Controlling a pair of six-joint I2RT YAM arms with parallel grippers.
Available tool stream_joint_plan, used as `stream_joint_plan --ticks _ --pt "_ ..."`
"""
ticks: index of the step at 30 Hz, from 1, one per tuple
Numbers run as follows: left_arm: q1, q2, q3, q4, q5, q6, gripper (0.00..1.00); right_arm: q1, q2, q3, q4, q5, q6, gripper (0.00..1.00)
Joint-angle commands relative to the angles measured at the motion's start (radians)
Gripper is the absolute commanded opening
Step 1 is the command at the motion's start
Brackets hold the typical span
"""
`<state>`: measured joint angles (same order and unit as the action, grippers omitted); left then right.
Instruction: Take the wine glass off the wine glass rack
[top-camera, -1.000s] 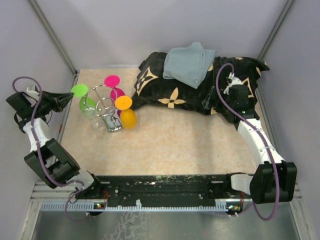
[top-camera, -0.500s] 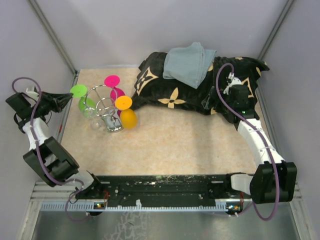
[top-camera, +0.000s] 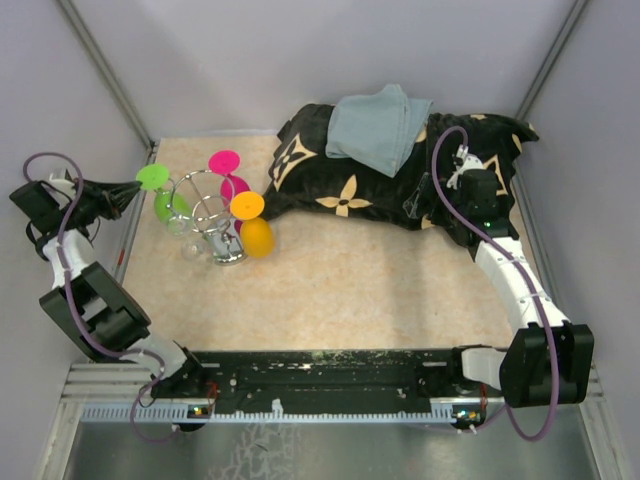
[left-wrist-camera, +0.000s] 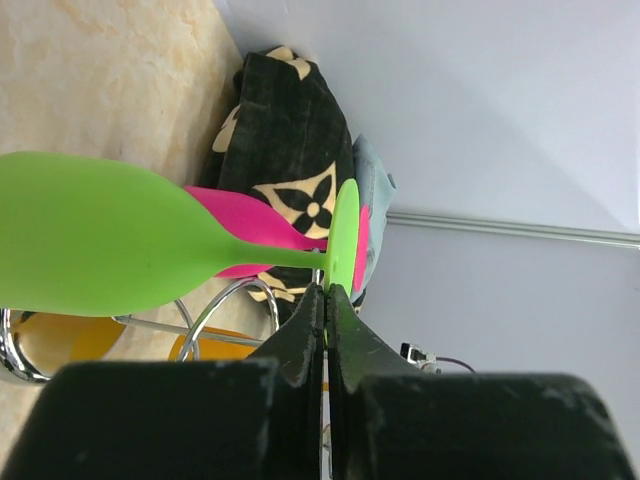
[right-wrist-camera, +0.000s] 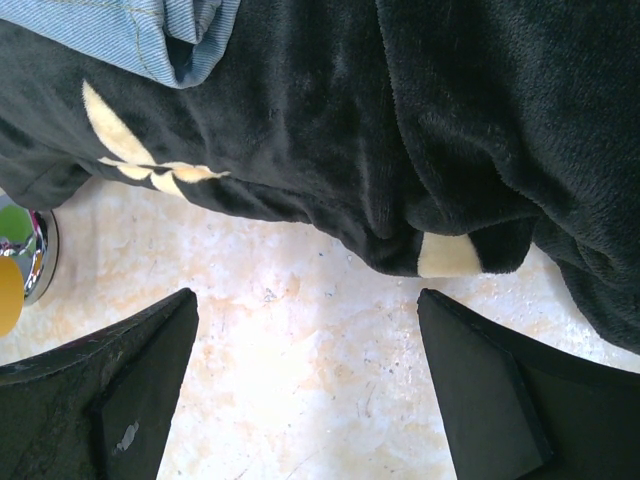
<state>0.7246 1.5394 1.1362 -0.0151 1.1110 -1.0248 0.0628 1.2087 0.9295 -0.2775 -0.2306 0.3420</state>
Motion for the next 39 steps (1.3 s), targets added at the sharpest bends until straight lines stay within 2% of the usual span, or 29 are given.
stream_joint_plan --ticks 1,13,23,30,34,39 --pt "0.006 0.013 0.045 0.068 0.003 -0.027 0.00 -0.004 -0.023 0.023 0.028 0.001 0.001 0.91" --pt "0.023 -0.007 0.074 0.065 -0.012 0.000 0.00 -0.004 -0.021 0.034 0.016 0.002 -0.001 0.91" --pt "0.047 -0.013 0.176 -0.070 -0.037 0.186 0.00 -0.004 -0.006 0.067 -0.003 -0.008 -0.023 0.91" --pt "0.043 -0.037 0.289 -0.180 -0.001 0.385 0.00 -0.003 0.004 0.073 -0.001 -0.017 -0.025 0.91" --pt "0.027 -0.068 0.367 -0.201 0.010 0.474 0.00 -0.003 0.026 0.105 -0.011 -0.011 -0.038 0.91" --pt "-0.050 -0.121 0.489 -0.271 -0.023 0.630 0.00 -0.004 0.058 0.207 -0.049 -0.013 -0.064 0.91"
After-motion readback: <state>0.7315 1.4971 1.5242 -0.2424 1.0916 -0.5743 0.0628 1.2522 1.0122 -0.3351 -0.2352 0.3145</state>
